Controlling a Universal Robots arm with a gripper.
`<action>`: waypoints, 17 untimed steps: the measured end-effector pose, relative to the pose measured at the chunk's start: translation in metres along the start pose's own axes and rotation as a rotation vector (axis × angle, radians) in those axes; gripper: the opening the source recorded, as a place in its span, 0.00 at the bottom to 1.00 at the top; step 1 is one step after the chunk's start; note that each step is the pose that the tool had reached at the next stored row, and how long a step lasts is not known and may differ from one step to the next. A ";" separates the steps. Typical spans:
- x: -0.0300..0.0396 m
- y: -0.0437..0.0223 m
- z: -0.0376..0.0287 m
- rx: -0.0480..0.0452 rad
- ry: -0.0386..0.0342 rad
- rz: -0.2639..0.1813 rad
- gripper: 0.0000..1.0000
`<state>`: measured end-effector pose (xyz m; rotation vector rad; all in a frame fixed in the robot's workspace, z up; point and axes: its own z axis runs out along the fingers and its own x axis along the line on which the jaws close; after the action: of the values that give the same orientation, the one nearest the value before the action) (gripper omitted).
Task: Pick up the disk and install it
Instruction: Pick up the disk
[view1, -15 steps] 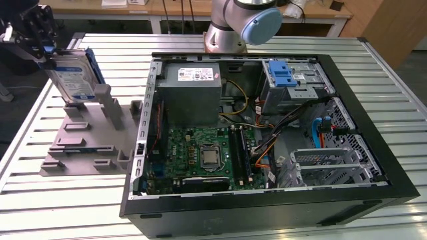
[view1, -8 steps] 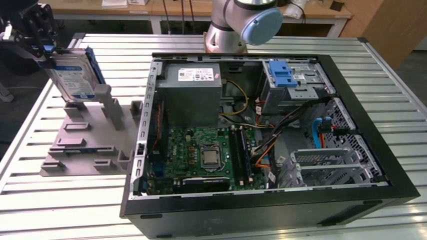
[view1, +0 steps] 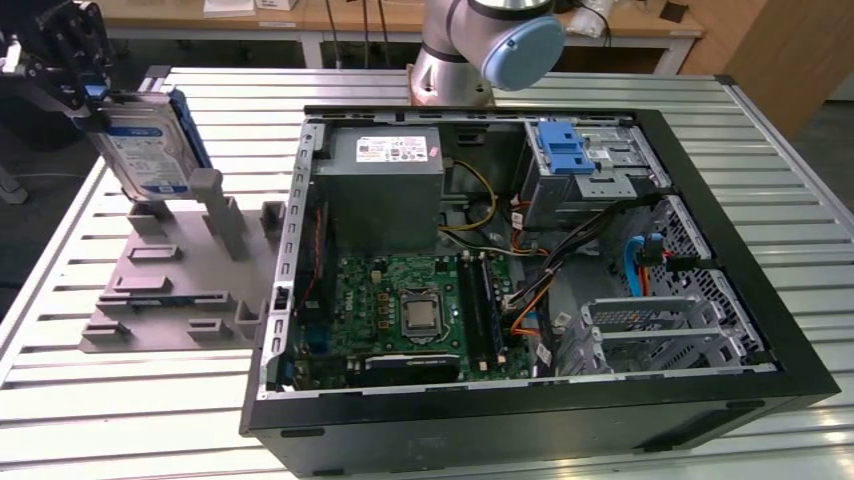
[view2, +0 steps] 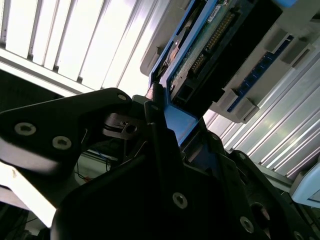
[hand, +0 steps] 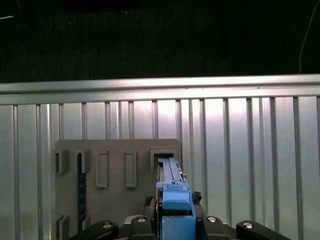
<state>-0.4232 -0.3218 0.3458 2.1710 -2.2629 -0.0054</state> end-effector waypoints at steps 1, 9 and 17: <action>-0.0001 0.0000 -0.0005 0.0000 0.0000 0.000 0.36; -0.0006 0.0000 -0.0029 -0.0002 0.0001 0.000 0.36; -0.0012 0.0001 -0.0056 0.0000 0.0000 0.000 0.36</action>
<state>-0.4231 -0.3206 0.3513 2.1710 -2.2629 -0.0054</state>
